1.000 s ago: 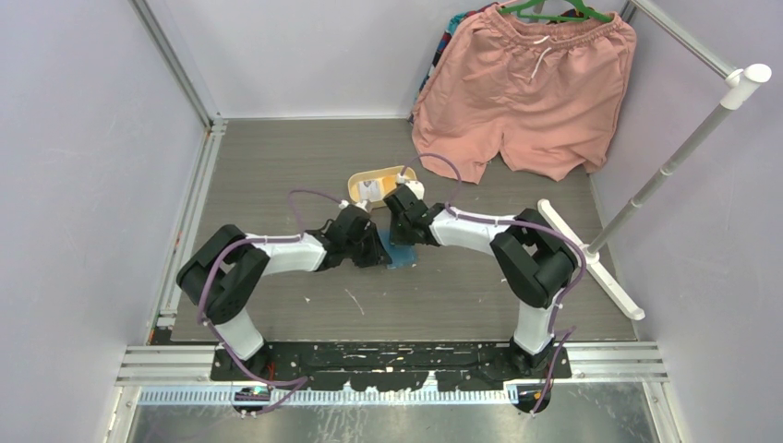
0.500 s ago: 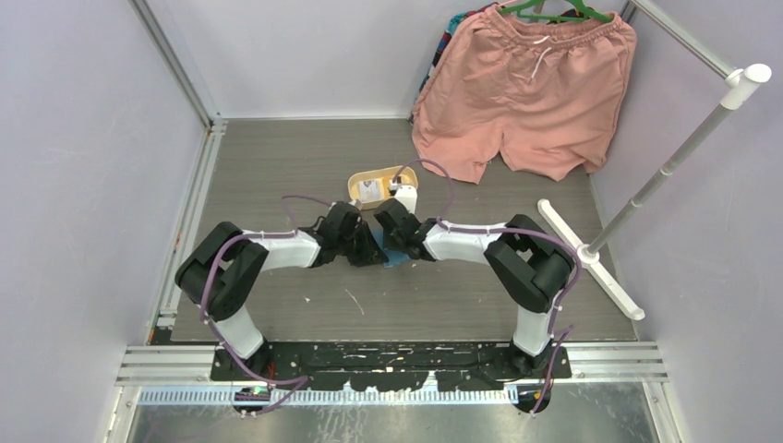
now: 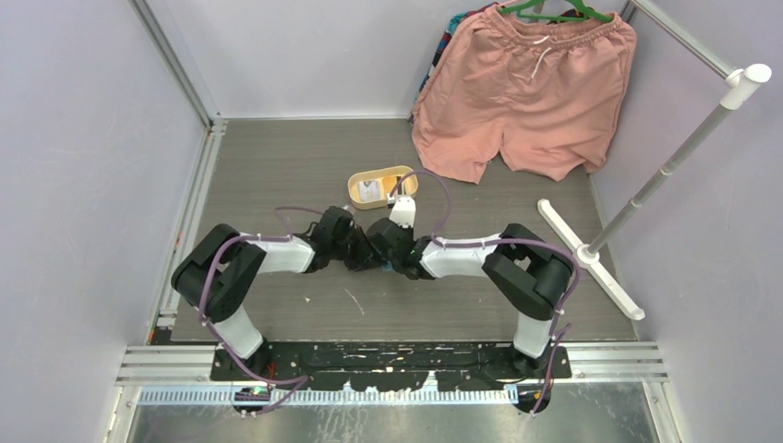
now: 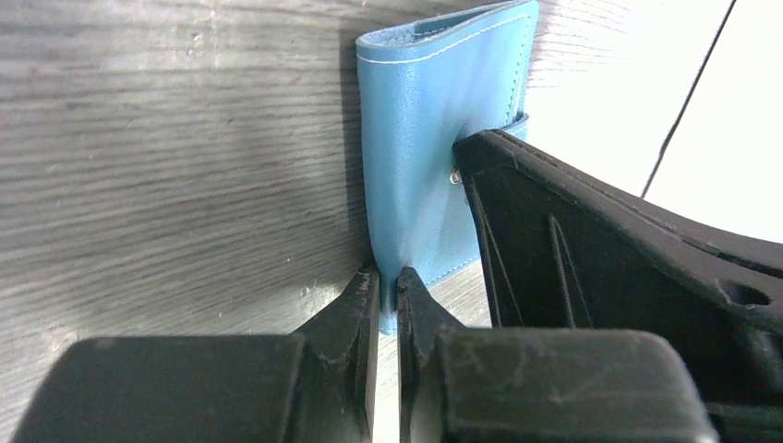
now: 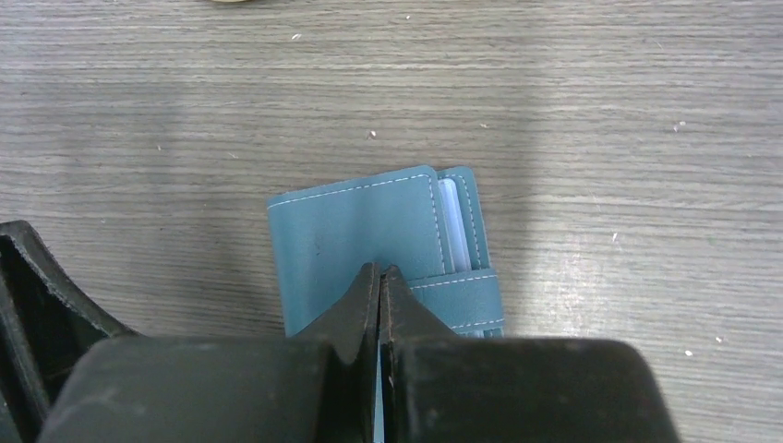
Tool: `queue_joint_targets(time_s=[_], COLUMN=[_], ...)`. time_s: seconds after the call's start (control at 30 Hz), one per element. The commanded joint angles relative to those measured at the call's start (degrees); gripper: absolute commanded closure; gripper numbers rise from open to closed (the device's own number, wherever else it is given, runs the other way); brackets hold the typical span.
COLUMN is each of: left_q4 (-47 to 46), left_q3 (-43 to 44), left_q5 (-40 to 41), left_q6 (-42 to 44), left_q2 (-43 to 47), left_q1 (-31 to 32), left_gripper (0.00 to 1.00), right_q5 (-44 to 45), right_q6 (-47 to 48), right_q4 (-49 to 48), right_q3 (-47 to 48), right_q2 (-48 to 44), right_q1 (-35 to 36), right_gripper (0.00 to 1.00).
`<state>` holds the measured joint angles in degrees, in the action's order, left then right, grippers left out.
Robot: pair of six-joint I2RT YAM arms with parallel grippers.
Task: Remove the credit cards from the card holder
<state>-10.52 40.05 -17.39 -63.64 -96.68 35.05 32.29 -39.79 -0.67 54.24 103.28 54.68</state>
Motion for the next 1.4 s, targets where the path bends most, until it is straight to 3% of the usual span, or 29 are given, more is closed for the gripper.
queue_joint_targets(time_s=[0.0, 0.33, 0.83, 1.23, 1.37], left_q4=[-10.6, -17.9, -20.8, -20.6, -20.0], left_q3=[-1.3, 0.8, 1.2, 0.6, 0.2], left_q5=[7.7, 10.1, 14.4, 16.4, 16.9], left_q6=[-4.6, -8.8, -9.9, -9.9, -9.7], left_q2=[1.9, -1.9, -1.9, -0.9, -0.2], left_q1=[-1.6, -1.6, -1.5, 1.7, 2.0], left_gripper=[1.0, 1.0, 1.0, 1.0, 1.0], right_q5=[-5.3, -0.2, -4.1, -13.5, -13.1], right_q6=[-3.9, -5.7, -7.1, -8.4, -7.2], right_q4=[13.8, 16.5, 16.5, 11.8, 12.2], right_q3=[-3.7, -2.7, -0.3, -2.9, -3.2], right_q2=[2.1, 1.7, 7.8, 11.1, 7.6], right_q1=[5.2, 9.7, 10.3, 3.6, 3.2], right_gripper=[0.99, 0.99, 0.99, 0.99, 0.98])
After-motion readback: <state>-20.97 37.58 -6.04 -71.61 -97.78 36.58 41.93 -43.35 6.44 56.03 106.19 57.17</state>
